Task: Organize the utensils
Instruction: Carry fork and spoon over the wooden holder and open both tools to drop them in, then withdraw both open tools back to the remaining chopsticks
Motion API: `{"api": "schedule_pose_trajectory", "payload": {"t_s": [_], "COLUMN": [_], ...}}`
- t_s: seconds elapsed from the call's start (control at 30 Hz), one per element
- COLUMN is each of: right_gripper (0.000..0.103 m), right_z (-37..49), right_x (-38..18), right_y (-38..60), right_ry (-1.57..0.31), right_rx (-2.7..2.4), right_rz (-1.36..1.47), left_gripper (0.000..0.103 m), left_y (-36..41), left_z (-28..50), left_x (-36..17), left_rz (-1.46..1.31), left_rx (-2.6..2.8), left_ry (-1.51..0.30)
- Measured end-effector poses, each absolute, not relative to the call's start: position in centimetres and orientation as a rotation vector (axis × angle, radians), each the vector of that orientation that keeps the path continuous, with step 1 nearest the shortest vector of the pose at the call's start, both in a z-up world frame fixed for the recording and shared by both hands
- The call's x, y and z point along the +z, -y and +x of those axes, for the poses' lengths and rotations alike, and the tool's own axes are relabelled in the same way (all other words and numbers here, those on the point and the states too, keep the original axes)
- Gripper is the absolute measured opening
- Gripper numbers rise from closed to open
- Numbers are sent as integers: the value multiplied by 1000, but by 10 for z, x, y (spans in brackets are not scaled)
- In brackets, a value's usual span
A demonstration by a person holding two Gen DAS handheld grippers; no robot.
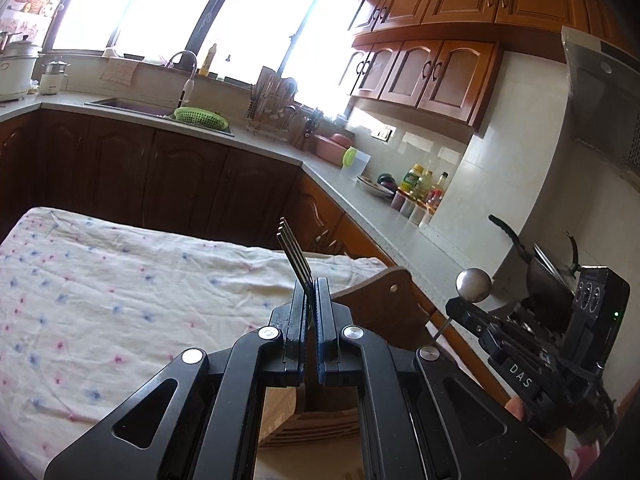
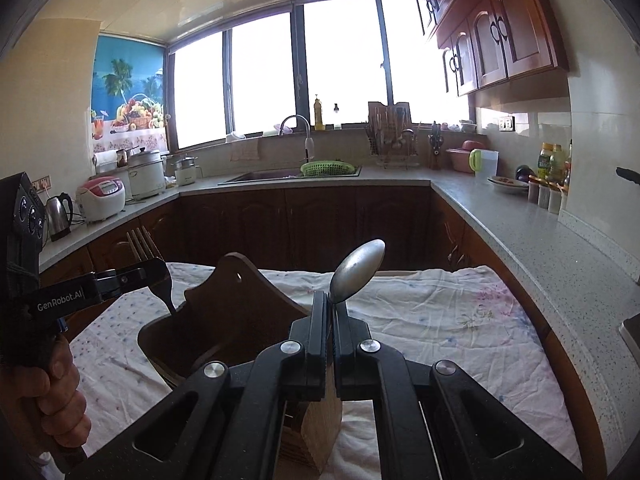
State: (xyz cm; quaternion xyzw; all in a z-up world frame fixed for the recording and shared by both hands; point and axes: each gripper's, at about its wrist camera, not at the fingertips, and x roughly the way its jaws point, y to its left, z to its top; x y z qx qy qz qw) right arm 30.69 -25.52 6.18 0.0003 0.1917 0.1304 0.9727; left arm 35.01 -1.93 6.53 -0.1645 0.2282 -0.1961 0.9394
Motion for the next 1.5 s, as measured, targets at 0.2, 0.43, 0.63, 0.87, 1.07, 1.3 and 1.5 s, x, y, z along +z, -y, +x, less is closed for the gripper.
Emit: {"api": "schedule_pose_trajectory", "payload": {"t_s": [0.2,0.43,0.63,0.87,1.07,1.3,1.5], "right_gripper": [2,2,14,75,97,97,97], "right_z": [312,318,313,278,241,195,155], "right_x": [53,57,64,83,78,47,20], "right_y": [258,265,277,300,312,309,303], "right_ry": [-430,-463,-479,-419,-412,-493,-551], "right_rx": [293,306,317,301,282,250,215], "right_rz": [8,60,161,282,330,327,309], "left_gripper": [3,3,39,87,94,96,96], "left_y": [25,27,25,9,-12,-24,-31], "left_z": [351,353,342,298,254,200,166], "left_x": [50,53,64,81,72,46,21], "left_rz": [-318,-316,-311,-290,-316,-311,-340], "left_rx": [-395,-385,-374,-312,-236,-176,-125], "left_ry": [-503,-520,-504,-447,-462,-520,-604]}}
